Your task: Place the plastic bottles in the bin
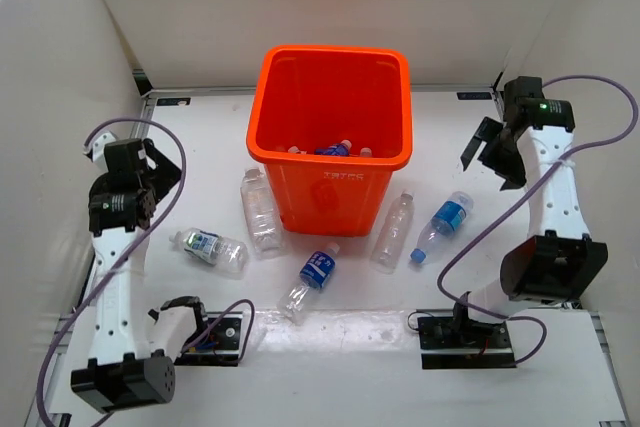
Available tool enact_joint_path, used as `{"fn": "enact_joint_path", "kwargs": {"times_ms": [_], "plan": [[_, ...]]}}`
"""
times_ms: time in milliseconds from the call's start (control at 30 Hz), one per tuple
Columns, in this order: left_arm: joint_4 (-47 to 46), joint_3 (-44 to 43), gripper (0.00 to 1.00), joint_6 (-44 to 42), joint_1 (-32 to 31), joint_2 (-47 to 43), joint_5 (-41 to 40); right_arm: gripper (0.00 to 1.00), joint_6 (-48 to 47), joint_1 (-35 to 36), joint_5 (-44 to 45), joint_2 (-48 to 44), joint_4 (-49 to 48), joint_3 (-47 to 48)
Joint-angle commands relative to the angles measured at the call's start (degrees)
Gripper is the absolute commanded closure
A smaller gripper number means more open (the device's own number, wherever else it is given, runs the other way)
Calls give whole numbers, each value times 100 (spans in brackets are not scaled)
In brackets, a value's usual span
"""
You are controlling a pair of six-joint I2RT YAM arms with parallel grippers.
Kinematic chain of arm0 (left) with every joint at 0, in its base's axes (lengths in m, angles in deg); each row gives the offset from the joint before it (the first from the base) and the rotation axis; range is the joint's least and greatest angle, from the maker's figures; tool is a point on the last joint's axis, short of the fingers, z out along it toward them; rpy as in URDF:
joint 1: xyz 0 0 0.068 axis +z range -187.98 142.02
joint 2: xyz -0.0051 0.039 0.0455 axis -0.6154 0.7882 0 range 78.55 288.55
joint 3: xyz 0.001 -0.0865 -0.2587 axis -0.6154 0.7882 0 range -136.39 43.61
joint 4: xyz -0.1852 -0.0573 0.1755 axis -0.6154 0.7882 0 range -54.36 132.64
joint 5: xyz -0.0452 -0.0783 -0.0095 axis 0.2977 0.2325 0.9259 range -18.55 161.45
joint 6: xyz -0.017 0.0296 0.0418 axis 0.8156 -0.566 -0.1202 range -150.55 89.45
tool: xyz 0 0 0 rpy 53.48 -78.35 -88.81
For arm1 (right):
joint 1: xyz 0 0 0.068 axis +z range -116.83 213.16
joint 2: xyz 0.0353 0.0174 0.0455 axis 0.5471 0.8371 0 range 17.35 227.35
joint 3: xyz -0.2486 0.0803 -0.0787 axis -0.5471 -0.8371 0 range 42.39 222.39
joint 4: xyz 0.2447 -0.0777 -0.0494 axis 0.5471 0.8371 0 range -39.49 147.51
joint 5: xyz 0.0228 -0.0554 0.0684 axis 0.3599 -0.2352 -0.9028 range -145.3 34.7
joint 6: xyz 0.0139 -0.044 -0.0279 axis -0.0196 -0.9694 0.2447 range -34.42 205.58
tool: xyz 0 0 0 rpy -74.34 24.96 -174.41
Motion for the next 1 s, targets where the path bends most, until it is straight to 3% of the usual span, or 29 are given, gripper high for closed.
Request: {"fn": "enact_joint_path", "kwargs": {"times_ms": [0, 200, 267, 300, 367, 400, 467, 500, 667, 967], "plan": [[849, -28, 0, 309, -218, -287, 182, 10, 128, 294, 156, -288, 48, -59], [1309, -248, 0, 11, -613, -586, -256, 10, 49, 697, 552, 53, 688, 1109], [1345, -310, 0, -261, -797, -648, -459, 10, 111, 1398, 1666, 124, 970, 1459], [1336, -310, 0, -375, -833, -700, -486, 10, 285, 1585, 2687, 107, 1006, 1435], [1327, -293, 0, -438, -895, -762, -574, 10, 742, 1999, 3039, -7, 876, 735], [1267, -275, 0, -455, -895, -806, -565, 10, 770, 1887, 2910, 1, 779, 297], [1205, -143, 0, -447, -895, -929, -574, 10, 848, 1562, 1604, 203, 943, -31], [1178, -108, 0, -438, -904, -973, -583, 10, 928, 1152, 1373, 186, 928, -198], [1126, 181, 0, -315, -1132, -1140, -776, 10, 683, 569, -374, -271, -29, -1447], [1002, 410, 0, -192, -1255, -1237, -829, 10, 550, -74, -1169, 528, -328, -2212]]}}
